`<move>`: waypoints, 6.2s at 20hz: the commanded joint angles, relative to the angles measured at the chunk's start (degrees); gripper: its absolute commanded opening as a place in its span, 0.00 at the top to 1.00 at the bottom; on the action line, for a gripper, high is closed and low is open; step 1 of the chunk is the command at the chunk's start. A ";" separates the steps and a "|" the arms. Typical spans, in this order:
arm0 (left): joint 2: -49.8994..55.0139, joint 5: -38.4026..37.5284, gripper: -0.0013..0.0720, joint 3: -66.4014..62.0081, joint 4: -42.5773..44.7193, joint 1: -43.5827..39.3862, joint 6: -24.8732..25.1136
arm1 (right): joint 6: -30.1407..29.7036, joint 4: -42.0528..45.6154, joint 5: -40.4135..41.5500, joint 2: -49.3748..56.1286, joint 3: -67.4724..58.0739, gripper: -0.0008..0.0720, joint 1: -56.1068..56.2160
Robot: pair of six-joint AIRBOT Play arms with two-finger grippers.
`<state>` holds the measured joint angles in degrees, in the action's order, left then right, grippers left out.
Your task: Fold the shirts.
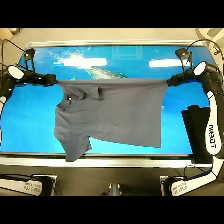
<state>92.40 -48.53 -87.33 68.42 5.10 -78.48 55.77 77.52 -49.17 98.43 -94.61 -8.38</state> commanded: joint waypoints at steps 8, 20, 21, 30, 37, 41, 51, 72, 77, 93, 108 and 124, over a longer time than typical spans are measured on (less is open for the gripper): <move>7.61 13.77 0.95 0.20 -6.93 -0.33 -5.75 | 1.62 -9.20 7.28 6.05 0.04 0.95 -0.04; 6.49 -22.03 0.95 4.20 -6.69 4.48 4.28 | 2.16 -2.64 -28.98 6.25 1.77 0.95 0.07; 7.02 -22.21 0.95 4.15 -6.71 4.76 2.97 | 2.56 -3.19 -30.25 7.04 1.77 0.95 0.07; 6.97 -31.95 0.39 2.08 -6.91 6.58 0.46 | 1.49 -4.48 -35.78 7.04 1.68 0.36 -0.11; -7.28 -36.96 0.48 17.51 -6.49 16.57 2.23 | -0.90 2.60 -43.52 -2.08 9.62 0.32 -1.79; -18.93 -27.65 0.42 42.56 -8.31 17.31 6.03 | -1.03 2.89 -39.39 -9.27 21.88 0.32 -2.54; -20.37 -18.95 0.42 51.95 -13.46 9.49 4.94 | -0.94 2.60 -36.06 -13.25 24.68 0.31 -2.54; -21.09 -18.47 0.95 51.98 -13.42 6.49 3.06 | -0.72 -11.15 -24.90 -13.77 43.30 0.47 -2.40; -21.44 -18.38 0.95 51.87 -13.42 6.51 3.10 | -0.31 -10.86 -24.48 -13.75 43.28 0.95 -2.49; -1.90 -21.59 0.95 3.52 -13.44 5.66 -0.83 | 1.18 -6.60 -6.75 -4.50 12.76 0.96 3.78; 11.69 -31.43 0.39 -9.94 -12.70 5.18 -1.01 | -0.39 -15.80 -8.90 2.45 7.78 0.02 -4.72; -1.68 -33.27 0.47 -10.16 -12.79 -0.70 -0.81 | 4.68 -30.29 -12.81 12.81 7.85 0.08 0.76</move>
<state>92.03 -81.47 -97.45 55.72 5.30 -79.33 58.63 46.92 -62.70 110.00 -86.91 -9.85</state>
